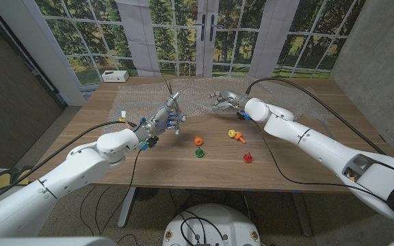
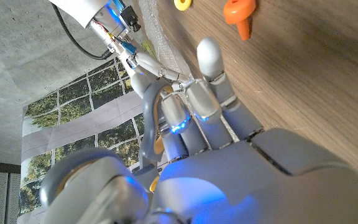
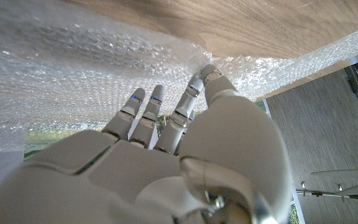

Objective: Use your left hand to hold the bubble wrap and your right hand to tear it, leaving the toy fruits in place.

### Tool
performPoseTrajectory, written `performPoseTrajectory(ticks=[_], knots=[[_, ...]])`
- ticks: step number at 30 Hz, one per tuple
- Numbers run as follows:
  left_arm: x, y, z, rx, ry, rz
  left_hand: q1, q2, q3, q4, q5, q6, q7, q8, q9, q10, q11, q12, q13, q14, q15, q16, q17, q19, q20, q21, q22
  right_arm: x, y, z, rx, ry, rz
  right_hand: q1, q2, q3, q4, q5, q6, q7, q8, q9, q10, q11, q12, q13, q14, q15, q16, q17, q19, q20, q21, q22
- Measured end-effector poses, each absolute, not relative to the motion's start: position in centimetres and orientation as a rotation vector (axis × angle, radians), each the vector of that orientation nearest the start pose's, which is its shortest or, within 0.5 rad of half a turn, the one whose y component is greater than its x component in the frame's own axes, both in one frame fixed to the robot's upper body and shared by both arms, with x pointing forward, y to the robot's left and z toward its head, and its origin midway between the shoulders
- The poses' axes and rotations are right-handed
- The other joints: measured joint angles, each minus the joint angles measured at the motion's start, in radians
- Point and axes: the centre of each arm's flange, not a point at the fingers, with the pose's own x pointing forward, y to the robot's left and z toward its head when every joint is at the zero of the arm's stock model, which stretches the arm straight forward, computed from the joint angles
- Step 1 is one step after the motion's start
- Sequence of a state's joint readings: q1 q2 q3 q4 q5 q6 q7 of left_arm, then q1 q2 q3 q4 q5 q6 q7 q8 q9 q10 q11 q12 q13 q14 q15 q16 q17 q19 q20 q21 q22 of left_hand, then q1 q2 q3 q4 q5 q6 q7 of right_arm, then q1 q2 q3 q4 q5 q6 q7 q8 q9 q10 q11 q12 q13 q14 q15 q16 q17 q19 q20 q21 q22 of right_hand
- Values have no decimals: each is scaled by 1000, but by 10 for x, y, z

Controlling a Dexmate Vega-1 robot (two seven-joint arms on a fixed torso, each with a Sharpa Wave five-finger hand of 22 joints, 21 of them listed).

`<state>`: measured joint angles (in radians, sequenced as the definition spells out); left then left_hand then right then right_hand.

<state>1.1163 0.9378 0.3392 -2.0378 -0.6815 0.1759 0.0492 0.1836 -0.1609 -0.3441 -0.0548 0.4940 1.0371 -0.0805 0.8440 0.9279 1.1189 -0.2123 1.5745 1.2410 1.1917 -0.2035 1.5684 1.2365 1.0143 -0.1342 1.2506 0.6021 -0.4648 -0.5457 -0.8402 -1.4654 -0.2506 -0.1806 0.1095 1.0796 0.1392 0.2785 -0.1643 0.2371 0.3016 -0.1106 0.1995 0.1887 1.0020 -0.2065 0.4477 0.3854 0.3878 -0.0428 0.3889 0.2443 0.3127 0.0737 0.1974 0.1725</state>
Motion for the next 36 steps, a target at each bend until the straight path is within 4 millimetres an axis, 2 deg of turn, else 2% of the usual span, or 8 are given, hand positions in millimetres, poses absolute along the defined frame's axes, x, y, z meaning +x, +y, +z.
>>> performPoseTrajectory(ticks=[4, 10, 25, 36], knots=[[530, 234, -36, 336, -350, -444, 0, 0, -3, 3, 0, 0, 0, 0, 0, 0, 0, 0, 0, 0, 0, 0, 0, 0, 0, 0, 0, 661, -117, 39, -1173, -518, 299, 0, 0, 0, 0, 7, 4, 4, 0, 0, 2, 5, 6, 0, 0, 0, 0, -2, -2, 9, 0, 0], [530, 232, -37, 343, -340, -459, 0, 0, -4, 4, 0, 0, 0, 0, 0, 0, 0, 0, 0, 0, 0, 0, 0, 0, 0, 0, -2, 658, -115, 44, -1160, -523, 302, 5, -5, 0, 0, 18, 6, 5, 0, 0, 4, 7, 12, 0, 11, 0, 0, -3, -2, 9, 0, 0], [533, 209, -43, 355, -309, -555, 0, 0, -4, 12, 0, 0, 0, 0, 0, 0, 0, 0, 0, 0, 0, 0, 0, 0, 0, 3, -2, 655, -114, 50, -1108, -509, 305, 5, -5, 2, 2, 37, 13, 12, -4, 0, 3, 7, 31, 0, 13, -2, 0, 0, -2, 9, 0, 2], [533, 196, -46, 359, -295, -614, 0, 0, 0, 17, 0, 0, 0, 0, 0, 0, 0, 0, 0, 0, 0, 0, 0, 0, 0, 7, -2, 648, -113, 57, -1081, -522, 296, 13, 0, 2, 2, 44, 13, 12, -4, 0, 2, 16, 41, 0, 29, -4, 7, 9, -2, 9, 0, 2]])
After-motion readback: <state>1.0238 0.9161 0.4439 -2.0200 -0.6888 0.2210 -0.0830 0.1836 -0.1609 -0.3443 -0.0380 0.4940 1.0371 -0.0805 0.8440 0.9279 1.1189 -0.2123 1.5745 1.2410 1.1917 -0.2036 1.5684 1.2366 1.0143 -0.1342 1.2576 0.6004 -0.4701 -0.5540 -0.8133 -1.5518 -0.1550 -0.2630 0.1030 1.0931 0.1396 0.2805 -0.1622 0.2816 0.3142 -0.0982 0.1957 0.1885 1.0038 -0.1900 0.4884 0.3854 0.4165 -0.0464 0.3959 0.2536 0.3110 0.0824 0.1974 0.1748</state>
